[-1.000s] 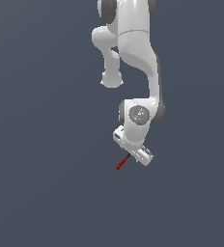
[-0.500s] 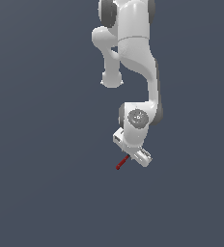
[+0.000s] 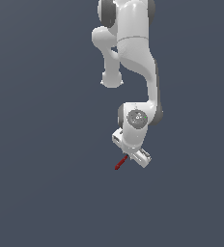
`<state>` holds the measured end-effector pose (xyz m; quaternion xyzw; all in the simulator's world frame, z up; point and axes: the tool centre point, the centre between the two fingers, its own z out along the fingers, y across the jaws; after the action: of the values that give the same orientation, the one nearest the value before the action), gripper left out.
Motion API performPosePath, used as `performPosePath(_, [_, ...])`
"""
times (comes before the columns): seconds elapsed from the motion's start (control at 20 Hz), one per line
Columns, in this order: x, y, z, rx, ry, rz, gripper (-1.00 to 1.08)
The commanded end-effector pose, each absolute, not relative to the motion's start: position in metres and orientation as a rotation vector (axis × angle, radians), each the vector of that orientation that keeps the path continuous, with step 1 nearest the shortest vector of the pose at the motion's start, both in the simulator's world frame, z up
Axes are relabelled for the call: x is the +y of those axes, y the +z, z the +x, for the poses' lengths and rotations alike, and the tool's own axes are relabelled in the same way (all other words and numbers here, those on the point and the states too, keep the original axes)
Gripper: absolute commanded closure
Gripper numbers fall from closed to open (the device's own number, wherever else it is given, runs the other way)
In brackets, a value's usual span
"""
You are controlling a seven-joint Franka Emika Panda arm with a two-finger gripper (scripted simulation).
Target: Pick up the object and move it to a goal position.
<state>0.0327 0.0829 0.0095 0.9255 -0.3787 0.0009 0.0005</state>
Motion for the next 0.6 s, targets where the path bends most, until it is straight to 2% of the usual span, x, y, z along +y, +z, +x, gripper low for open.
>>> performPosePath(0.0, [0.080,0.010,0.034,-1.190,0.004,2.907,1.08])
performPosePath(0.55, [0.016,0.022,0.067,-1.187,0.002,2.908,1.08])
